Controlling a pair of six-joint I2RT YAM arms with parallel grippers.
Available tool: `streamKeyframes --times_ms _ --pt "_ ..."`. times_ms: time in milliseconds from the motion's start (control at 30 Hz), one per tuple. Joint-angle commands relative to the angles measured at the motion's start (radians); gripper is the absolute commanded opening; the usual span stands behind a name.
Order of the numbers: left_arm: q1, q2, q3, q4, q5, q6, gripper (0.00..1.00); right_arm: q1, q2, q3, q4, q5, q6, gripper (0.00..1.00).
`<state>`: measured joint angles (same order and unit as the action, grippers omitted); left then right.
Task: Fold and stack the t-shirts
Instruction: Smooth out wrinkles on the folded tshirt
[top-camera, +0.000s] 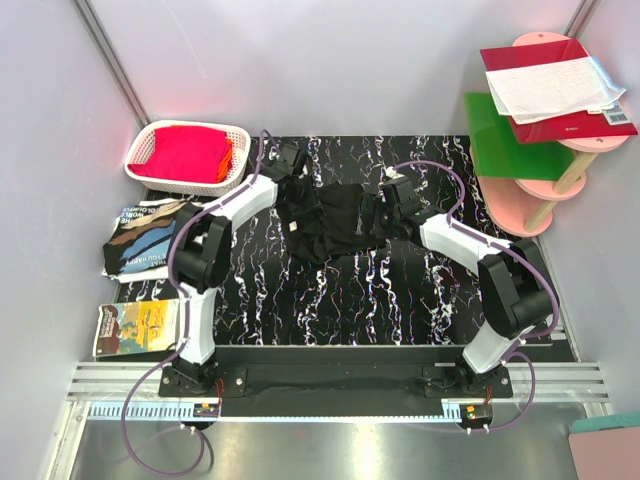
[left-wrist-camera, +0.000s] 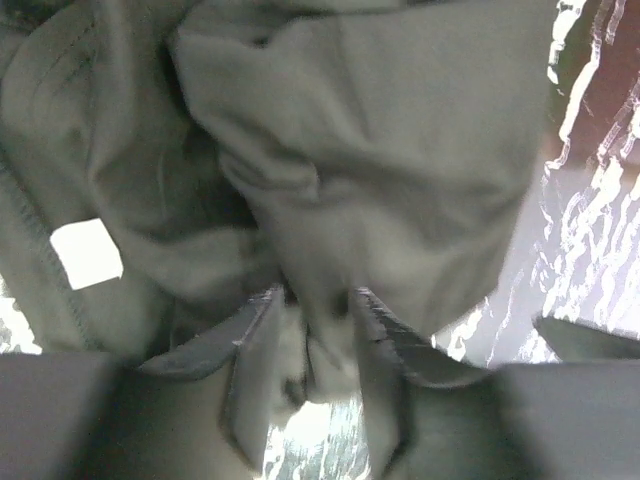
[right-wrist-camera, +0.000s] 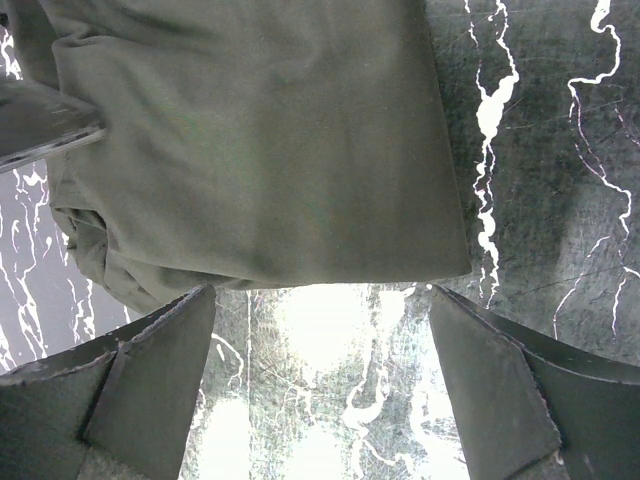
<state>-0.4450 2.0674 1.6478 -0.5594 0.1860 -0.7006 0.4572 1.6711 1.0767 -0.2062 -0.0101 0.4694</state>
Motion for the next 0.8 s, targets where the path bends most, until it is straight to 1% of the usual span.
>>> streamKeyframes --times_ms 0,100,133,167,200,267,467,600,767 --pt "0.002 0.085 0.076 0.035 0.010 -0.011 0.26 -0.005 -0.013 -0.008 0.034 -0.013 0.011 0.95" --pt "0.003 0.114 0.116 0.044 0.018 -0.007 0.14 -0.005 -0.010 -0.012 0.039 -0.016 0.012 0.95" --pt "0.003 0.115 0.135 0.044 0.027 -0.005 0.06 -0.003 -0.008 -0.015 0.041 -0.017 0.011 0.95" --pt "0.003 0.117 0.141 0.044 0.032 -0.002 0.01 -0.003 -0.008 -0.017 0.041 -0.019 0.012 0.95" --pt "0.003 0.108 0.142 0.046 0.039 -0.004 0.00 -0.003 -0.010 -0.017 0.041 -0.019 0.012 0.95" --pt "0.002 0.088 0.139 0.052 0.061 0.000 0.00 -0.003 -0.011 -0.023 0.041 -0.019 0.014 0.95" --pt "0.003 -0.036 0.129 0.065 0.113 0.007 0.00 -0.003 -0.005 -0.031 0.057 -0.030 0.032 0.95" --pt "0.009 -0.085 0.139 0.064 0.171 -0.004 0.00 -0.003 0.004 -0.035 0.068 -0.040 0.040 0.94" --pt "0.025 -0.145 0.135 0.010 0.126 0.021 0.00 -0.003 0.006 -0.043 0.073 -0.044 0.043 0.94"
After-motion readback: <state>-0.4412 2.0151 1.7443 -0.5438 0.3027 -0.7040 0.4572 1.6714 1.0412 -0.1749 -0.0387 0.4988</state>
